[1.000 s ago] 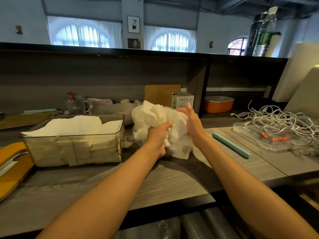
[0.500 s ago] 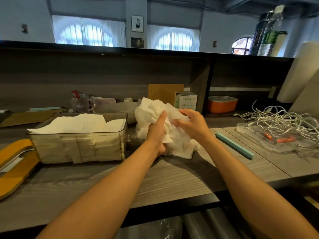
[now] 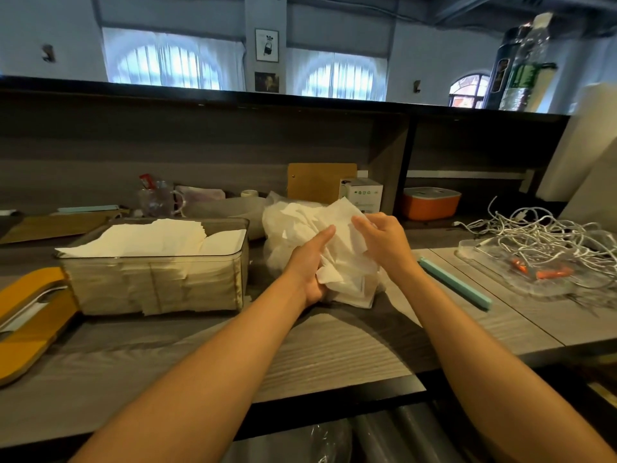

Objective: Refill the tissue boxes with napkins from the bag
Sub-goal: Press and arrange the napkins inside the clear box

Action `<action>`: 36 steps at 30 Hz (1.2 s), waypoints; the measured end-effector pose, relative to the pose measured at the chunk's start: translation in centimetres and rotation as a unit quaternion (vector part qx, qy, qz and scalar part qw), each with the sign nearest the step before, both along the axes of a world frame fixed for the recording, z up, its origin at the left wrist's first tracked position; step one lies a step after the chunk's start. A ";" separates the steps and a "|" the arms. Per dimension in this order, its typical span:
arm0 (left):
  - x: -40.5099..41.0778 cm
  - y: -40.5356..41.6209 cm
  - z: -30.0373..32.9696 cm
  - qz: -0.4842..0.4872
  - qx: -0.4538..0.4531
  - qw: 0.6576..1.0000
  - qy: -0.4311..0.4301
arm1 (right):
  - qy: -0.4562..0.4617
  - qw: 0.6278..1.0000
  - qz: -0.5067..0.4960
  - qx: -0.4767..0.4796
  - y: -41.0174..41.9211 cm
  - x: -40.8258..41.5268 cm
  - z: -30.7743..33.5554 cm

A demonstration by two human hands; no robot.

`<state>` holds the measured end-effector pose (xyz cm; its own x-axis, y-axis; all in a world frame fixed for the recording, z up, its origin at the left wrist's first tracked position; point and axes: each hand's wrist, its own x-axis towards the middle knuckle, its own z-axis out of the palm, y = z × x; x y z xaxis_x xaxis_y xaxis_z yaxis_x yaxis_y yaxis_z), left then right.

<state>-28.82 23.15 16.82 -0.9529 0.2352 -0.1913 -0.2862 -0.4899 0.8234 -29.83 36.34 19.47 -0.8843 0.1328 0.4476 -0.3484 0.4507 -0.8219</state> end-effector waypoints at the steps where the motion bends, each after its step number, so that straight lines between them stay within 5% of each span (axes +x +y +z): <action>1: -0.1 0.1 -0.2 0.006 -0.002 1.000 -0.003 | 0.000 1.000 -0.006 -0.026 0.1 0.0 0.1; 8: -1.5 0.0 -1.0 0.096 -0.005 0.995 -0.028 | 0.062 0.959 -0.054 -0.273 1.3 0.7 0.9; 12: -1.6 0.1 -1.3 0.102 0.000 0.995 -0.014 | 0.023 0.897 0.048 -0.439 1.2 0.9 1.6; 15: -1.9 0.1 -1.3 0.124 0.028 0.992 -0.013 | 0.014 0.877 0.077 -0.474 1.4 0.8 1.6; 20: -1.9 0.1 -1.5 0.155 0.054 0.986 0.011 | -0.033 0.902 0.044 -0.429 0.9 1.2 1.5; 28: -1.3 0.4 -1.0 0.151 0.082 0.985 0.031 | -0.036 0.992 0.031 -0.116 -1.6 0.5 0.0; 32: -1.3 0.5 -1.4 0.169 0.062 0.983 0.040 | -0.030 0.996 -0.006 -0.086 -1.4 -0.4 -0.8; 36: -1.2 0.9 -1.7 0.173 0.041 0.983 0.054 | -0.151 0.979 -0.001 -0.137 -1.0 -0.9 -1.0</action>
<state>-30.01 24.05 15.14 -0.9922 -0.0957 -0.0796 -0.0051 -0.6078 0.7940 -30.69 35.36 18.50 -0.9705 0.2132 0.1128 -0.0700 0.1983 -0.9776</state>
